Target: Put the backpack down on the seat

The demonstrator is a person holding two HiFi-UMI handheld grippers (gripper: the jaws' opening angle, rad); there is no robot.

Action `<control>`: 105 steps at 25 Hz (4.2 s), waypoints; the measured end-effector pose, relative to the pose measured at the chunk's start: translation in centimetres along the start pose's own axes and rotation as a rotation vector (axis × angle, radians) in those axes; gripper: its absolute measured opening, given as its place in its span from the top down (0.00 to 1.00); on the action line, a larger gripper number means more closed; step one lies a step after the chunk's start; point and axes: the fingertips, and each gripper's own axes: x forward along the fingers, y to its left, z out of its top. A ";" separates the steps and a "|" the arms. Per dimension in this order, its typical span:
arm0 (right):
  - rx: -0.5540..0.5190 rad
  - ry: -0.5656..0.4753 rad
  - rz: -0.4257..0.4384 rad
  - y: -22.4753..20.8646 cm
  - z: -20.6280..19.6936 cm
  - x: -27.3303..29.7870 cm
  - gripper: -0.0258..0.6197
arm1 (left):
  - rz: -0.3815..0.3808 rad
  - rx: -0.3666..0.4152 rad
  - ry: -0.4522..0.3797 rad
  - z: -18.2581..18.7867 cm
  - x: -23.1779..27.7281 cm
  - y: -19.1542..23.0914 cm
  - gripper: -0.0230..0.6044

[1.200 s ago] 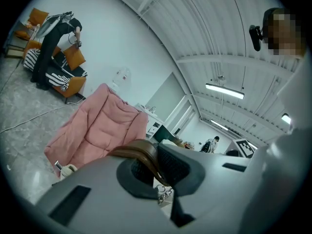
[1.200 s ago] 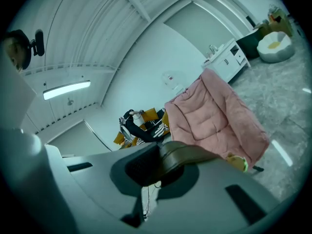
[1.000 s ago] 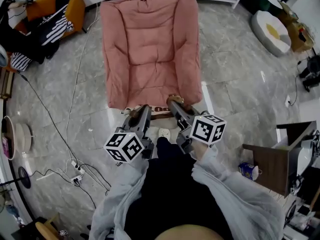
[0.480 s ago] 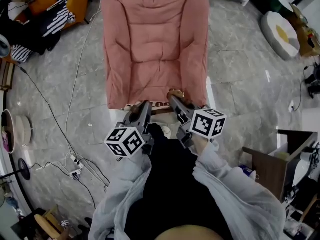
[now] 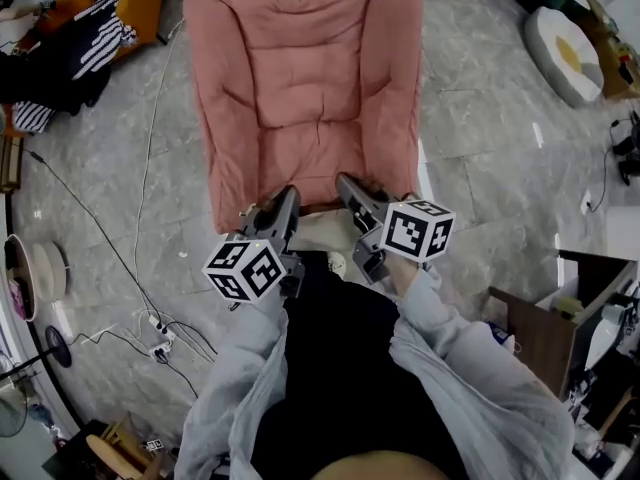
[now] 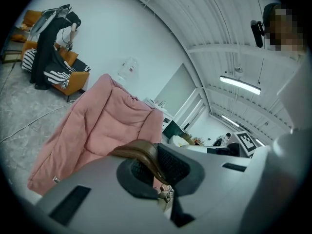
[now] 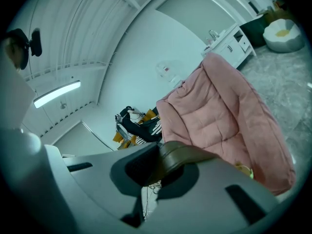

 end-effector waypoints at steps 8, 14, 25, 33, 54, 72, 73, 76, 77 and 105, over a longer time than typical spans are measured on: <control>0.026 0.006 -0.037 -2.1 4.0 5.1 0.95 | -0.002 -0.044 0.033 3.4 5.5 3.7 0.94; 0.041 0.001 -0.063 -4.3 7.3 8.6 0.95 | -0.013 -0.055 0.060 5.5 9.8 6.0 0.94; 0.067 0.021 -0.098 -8.2 11.9 14.9 0.95 | -0.009 -0.086 0.079 8.5 17.0 10.7 0.94; 0.117 0.033 -0.119 -11.6 14.7 19.3 0.95 | 0.005 -0.097 0.110 9.5 22.1 14.4 0.94; 0.167 0.141 -0.354 -25.9 11.6 27.2 0.95 | 0.100 -0.036 0.288 1.2 32.9 25.0 0.94; 0.267 0.177 -0.424 -27.0 6.0 24.2 0.57 | 0.113 -0.097 0.392 -5.0 29.9 24.2 0.72; 0.265 0.183 -0.428 -26.9 5.7 24.0 0.51 | 0.105 -0.108 0.408 -5.5 29.6 24.0 0.54; 0.228 0.185 -0.460 -26.7 5.3 22.9 0.34 | 0.099 -0.114 0.447 -6.8 28.6 23.4 0.44; 0.217 0.185 -0.468 -26.6 5.2 22.6 0.28 | 0.104 -0.105 0.452 -7.1 28.1 23.2 0.42; -0.032 0.063 -0.282 -14.7 1.7 7.9 0.19 | 0.065 0.057 0.330 -6.6 13.3 12.3 0.36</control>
